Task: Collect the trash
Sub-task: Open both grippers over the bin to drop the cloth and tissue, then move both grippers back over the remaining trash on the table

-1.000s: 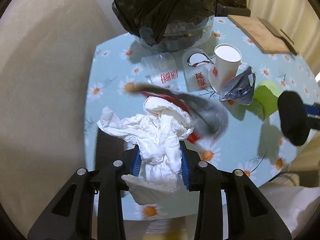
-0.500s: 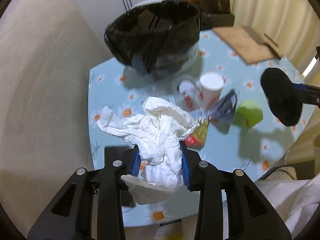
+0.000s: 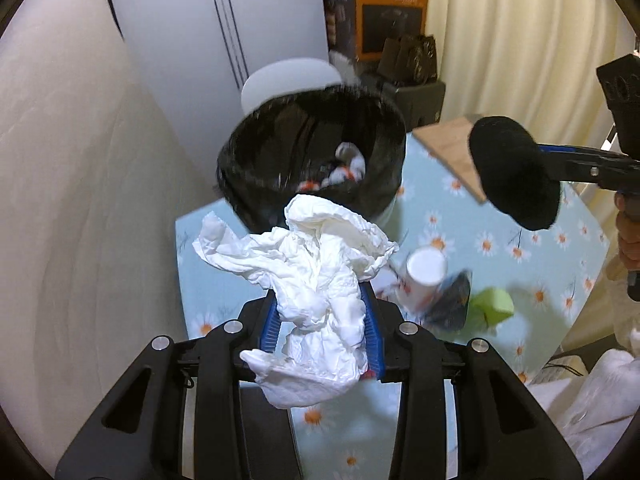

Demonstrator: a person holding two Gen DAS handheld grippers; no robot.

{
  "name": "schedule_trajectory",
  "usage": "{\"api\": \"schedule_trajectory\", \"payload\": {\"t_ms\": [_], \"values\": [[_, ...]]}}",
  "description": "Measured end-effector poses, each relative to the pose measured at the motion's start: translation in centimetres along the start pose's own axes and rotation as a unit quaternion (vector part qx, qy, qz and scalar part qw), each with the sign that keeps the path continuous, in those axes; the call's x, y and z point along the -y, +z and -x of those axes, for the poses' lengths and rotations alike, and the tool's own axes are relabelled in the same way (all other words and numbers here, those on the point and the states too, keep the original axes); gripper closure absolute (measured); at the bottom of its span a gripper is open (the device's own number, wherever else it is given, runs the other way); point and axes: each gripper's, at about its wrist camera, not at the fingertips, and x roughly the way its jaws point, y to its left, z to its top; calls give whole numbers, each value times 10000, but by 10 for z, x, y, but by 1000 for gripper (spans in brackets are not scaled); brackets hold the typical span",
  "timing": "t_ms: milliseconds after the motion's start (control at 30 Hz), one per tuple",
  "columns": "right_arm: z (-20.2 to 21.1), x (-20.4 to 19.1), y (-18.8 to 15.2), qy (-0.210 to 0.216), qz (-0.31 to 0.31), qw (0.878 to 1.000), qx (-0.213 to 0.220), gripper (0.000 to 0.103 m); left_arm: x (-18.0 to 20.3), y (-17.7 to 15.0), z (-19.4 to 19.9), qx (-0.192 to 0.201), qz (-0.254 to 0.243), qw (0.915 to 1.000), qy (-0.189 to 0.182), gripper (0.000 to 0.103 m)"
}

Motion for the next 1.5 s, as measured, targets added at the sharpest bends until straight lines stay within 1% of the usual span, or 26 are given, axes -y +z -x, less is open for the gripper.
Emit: {"api": "schedule_trajectory", "payload": {"t_ms": [167, 233, 300, 367, 600, 700, 733, 767, 800, 833, 867, 933, 1000, 1067, 1233, 1367, 1500], "values": [[-11, -3, 30, -202, 174, 9996, -33, 49, -8, 25, -5, 267, -97, 9992, -299, 66], [-15, -4, 40, -252, 227, 9994, 1, 49, -11, 34, -10, 333, -191, 9986, -357, 66], [-19, -6, 51, -300, 290, 9991, 48, 49, -14, 43, -15, 378, -282, 9981, -407, 66], [-24, -7, 61, -329, 328, 9989, 70, 49, -18, 54, -22, 434, -323, 9971, -544, 66], [-49, -5, 88, -456, 442, 9980, 71, 49, -35, 81, -52, 508, -365, 9953, -738, 66], [-60, -2, 96, -509, 458, 9976, 83, 49, -38, 88, -60, 560, -407, 9945, -780, 65], [-65, 0, 99, -532, 428, 9976, 118, 48, -40, 91, -64, 596, -392, 9939, -841, 58], [-67, 2, 101, -528, 410, 9975, 239, 45, -41, 93, -67, 680, -384, 9933, -849, 49], [-68, 5, 102, -518, 382, 9971, 401, 39, -42, 94, -69, 785, -386, 9923, -882, 17], [-70, 7, 103, -546, 329, 9967, 495, 33, -43, 95, -71, 942, -315, 9917, -816, 9], [-74, 13, 104, -628, 191, 9963, 559, 14, -42, 94, -72, 973, -260, 9916, -816, 5], [-77, 18, 101, -743, 119, 9955, 581, 13, -41, 90, -76, 907, -219, 9918, -879, 6], [-77, 20, 94, -793, 143, 9952, 548, 13, -37, 83, -78, 851, -252, 9932, -752, 6], [-76, 23, 87, -805, 93, 9955, 483, 13, -34, 77, -78, 775, -260, 9939, -734, 6], [-72, 28, 73, -914, 40, 9953, 319, 13, -33, 64, -74, 703, -8, 9951, -700, 6], [-67, 24, 60, -983, 116, 9948, 226, 12, -33, 53, -70, 663, 187, 9963, -507, 6], [-59, 20, 45, -980, 115, 9950, 165, 10, -28, 37, -62, 604, 336, 9967, -415, 6]]}}
